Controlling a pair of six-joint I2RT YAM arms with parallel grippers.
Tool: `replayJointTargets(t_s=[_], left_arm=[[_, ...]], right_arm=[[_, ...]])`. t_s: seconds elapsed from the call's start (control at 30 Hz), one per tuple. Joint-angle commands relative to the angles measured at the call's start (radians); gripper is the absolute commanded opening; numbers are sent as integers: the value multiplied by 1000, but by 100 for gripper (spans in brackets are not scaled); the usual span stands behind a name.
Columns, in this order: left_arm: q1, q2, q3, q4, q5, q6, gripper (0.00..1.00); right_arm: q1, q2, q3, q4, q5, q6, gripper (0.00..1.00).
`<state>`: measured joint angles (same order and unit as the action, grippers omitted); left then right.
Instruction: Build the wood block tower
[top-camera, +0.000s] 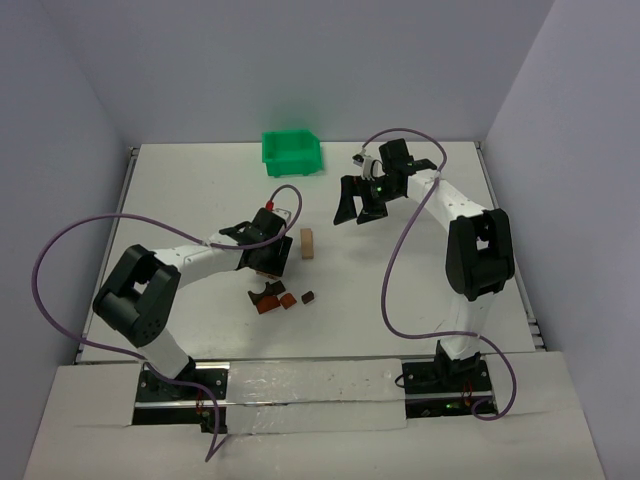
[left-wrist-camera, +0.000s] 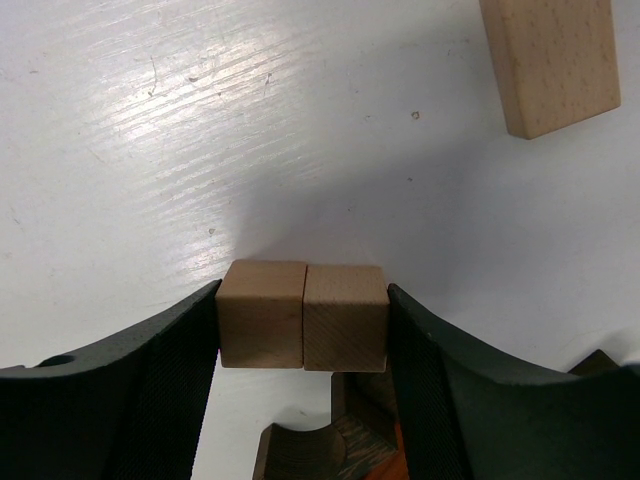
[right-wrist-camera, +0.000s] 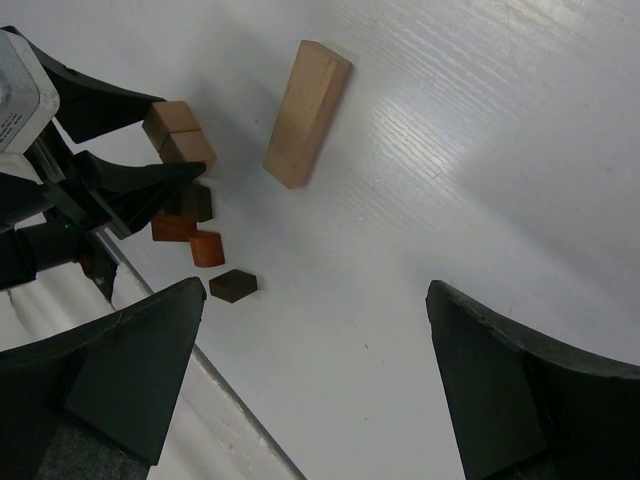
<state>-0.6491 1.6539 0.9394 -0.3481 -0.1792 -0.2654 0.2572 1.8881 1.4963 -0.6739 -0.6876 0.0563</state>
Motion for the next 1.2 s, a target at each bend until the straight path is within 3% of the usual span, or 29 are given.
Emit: replayJointTargets(t_s=[0.0, 0.23, 0.43, 0.5, 1.17], left_arm=[[-7, 15, 19, 18, 7, 0, 68], [-8, 27, 30, 6, 1, 3, 69], [-6, 59, 68, -54, -24, -24, 89], [-6, 54, 63, -53, -27, -28, 91], [8, 51, 59, -80, 30, -57, 77]], right_arm=[[-10, 11, 36, 0, -23, 5, 100], [-13, 11, 33, 0, -23, 2, 100], [-13, 11, 27, 0, -25, 2, 100], [-13, 9, 27, 0, -26, 2, 100], [-16, 5, 20, 2, -26, 4, 100]])
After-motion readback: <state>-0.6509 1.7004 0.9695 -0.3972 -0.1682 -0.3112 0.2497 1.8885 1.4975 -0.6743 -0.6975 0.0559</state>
